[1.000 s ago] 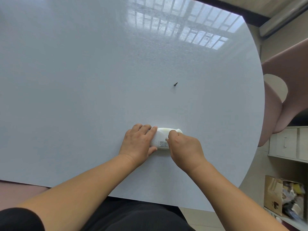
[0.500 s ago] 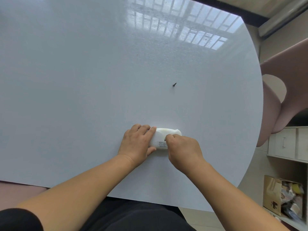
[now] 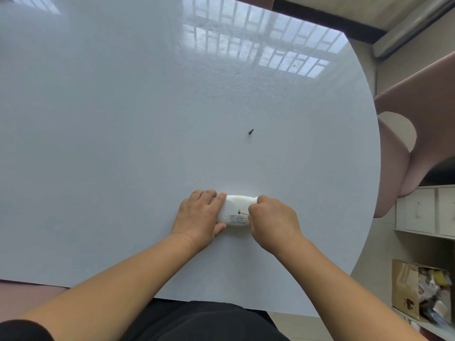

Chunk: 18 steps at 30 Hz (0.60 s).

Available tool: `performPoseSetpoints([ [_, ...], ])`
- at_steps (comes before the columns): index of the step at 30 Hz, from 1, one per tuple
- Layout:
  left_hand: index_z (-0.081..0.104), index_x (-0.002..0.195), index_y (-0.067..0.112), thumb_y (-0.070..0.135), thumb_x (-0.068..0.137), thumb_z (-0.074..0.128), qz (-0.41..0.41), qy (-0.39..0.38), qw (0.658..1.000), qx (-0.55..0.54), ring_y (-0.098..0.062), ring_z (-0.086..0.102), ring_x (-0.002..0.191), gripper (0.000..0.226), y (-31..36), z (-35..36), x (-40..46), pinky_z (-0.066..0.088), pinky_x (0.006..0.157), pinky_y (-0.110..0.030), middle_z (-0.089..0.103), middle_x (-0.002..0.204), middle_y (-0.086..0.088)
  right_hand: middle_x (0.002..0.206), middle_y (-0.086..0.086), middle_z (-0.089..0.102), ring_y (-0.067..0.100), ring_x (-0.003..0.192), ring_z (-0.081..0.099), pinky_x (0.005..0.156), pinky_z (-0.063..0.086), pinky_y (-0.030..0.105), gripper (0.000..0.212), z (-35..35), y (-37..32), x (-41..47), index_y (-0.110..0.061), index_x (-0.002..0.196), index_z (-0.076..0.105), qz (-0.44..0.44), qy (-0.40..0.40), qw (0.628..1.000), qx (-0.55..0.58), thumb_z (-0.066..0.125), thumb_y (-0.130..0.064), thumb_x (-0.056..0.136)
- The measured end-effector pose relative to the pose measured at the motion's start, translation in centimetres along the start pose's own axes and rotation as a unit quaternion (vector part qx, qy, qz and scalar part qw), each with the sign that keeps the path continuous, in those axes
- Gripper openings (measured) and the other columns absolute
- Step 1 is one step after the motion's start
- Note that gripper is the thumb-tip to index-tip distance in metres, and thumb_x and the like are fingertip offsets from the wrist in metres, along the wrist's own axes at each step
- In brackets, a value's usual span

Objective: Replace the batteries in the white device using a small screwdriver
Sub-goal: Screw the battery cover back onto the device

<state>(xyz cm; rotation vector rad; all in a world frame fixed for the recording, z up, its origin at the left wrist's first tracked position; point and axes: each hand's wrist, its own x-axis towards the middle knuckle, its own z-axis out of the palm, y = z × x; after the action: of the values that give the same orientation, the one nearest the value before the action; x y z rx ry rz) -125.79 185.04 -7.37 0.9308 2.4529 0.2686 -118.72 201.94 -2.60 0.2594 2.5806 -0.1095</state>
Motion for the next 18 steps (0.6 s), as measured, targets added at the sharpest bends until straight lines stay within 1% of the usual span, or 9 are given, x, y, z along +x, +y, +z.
performPoseSetpoints([
  [1,0.029,0.138,0.031,0.052,0.078,0.063,-0.001,-0.006,1.000,0.000,-0.022,0.036,0.122,0.072,0.1,-0.2,0.1,0.040,0.097,-0.037,0.039,0.135,0.005,0.075,-0.001,0.035,0.024,0.063,0.039,0.044,0.014,0.027,0.017,0.0,0.3,-0.2,-0.021,0.072,0.042,-0.009,-0.007,1.000,-0.011,0.051,-0.014,0.085],
  [3,0.028,0.138,0.032,0.054,0.077,0.063,0.002,-0.021,1.000,0.004,-0.023,0.035,0.123,0.073,0.2,-0.8,0.3,0.040,0.098,-0.037,0.035,0.138,0.004,0.071,-0.002,0.035,0.025,0.065,0.041,0.043,0.015,0.027,0.019,0.2,0.9,-0.5,-0.020,0.073,0.038,-0.027,-0.021,0.999,-0.013,0.050,-0.013,0.085],
  [5,0.026,0.139,0.033,0.060,0.077,0.060,0.004,-0.034,0.999,0.005,-0.023,0.035,0.126,0.076,0.2,-1.4,0.4,0.038,0.101,-0.039,0.031,0.143,0.002,0.066,-0.004,0.036,0.025,0.063,0.044,0.042,0.021,0.027,0.017,0.3,1.9,-0.6,-0.020,0.074,0.039,-0.035,-0.026,0.999,0.011,0.047,-0.018,0.089],
  [6,0.026,0.140,0.034,0.063,0.077,0.057,0.002,-0.036,0.999,-0.002,-0.023,0.035,0.127,0.076,0.2,-1.7,0.4,0.037,0.102,-0.039,0.030,0.145,0.002,0.066,-0.005,0.041,0.025,0.063,0.048,0.044,0.029,0.029,0.016,0.3,2.5,-0.6,-0.019,0.076,0.042,-0.030,-0.023,0.999,0.036,0.044,-0.022,0.091],
  [8,0.027,0.141,0.035,0.065,0.079,0.052,-0.003,-0.025,0.999,-0.031,-0.021,0.038,0.128,0.074,0.1,-2.5,0.7,0.037,0.103,-0.039,0.032,0.145,0.003,0.071,-0.006,0.056,0.023,0.067,0.054,0.052,0.042,0.032,0.016,0.3,4.2,-0.2,-0.021,0.083,0.052,0.005,-0.010,0.994,0.112,0.042,-0.029,0.093],
  [10,0.032,0.140,0.033,0.062,0.082,0.050,-0.011,-0.009,0.998,-0.059,-0.020,0.040,0.128,0.068,0.2,-3.3,1.8,0.038,0.103,-0.038,0.035,0.144,0.005,0.073,-0.007,0.062,0.021,0.069,0.057,0.057,0.047,0.033,0.015,0.2,6.1,0.5,-0.025,0.088,0.056,0.055,0.006,0.981,0.186,0.043,-0.030,0.093],
  [12,0.040,0.137,0.028,0.054,0.085,0.052,-0.029,0.004,0.995,-0.095,-0.019,0.041,0.128,0.060,0.4,-4.1,3.9,0.039,0.104,-0.037,0.040,0.142,0.005,0.071,-0.006,0.062,0.021,0.066,0.057,0.057,0.048,0.034,0.013,0.4,7.6,1.8,-0.024,0.087,0.054,0.097,0.033,0.969,0.226,0.043,-0.028,0.093],
  [15,0.054,0.125,0.024,0.044,0.086,0.057,-0.052,0.016,0.988,-0.144,-0.018,0.047,0.123,0.044,1.1,-5.2,8.4,0.041,0.101,-0.034,0.050,0.133,0.005,0.067,-0.004,0.059,0.022,0.064,0.056,0.054,0.044,0.033,0.013,0.9,9.0,4.3,-0.020,0.085,0.050,0.152,0.065,0.951,0.263,0.040,-0.026,0.093],
  [18,0.061,0.114,0.024,0.039,0.086,0.059,-0.092,0.038,0.975,-0.197,-0.015,0.055,0.111,0.032,2.0,-6.2,12.8,0.044,0.090,-0.030,0.059,0.123,0.005,0.066,-0.001,0.055,0.027,0.063,0.054,0.051,0.037,0.033,0.016,1.8,9.4,6.6,-0.016,0.086,0.044,0.178,0.077,0.941,0.278,0.036,-0.028,0.095],
])
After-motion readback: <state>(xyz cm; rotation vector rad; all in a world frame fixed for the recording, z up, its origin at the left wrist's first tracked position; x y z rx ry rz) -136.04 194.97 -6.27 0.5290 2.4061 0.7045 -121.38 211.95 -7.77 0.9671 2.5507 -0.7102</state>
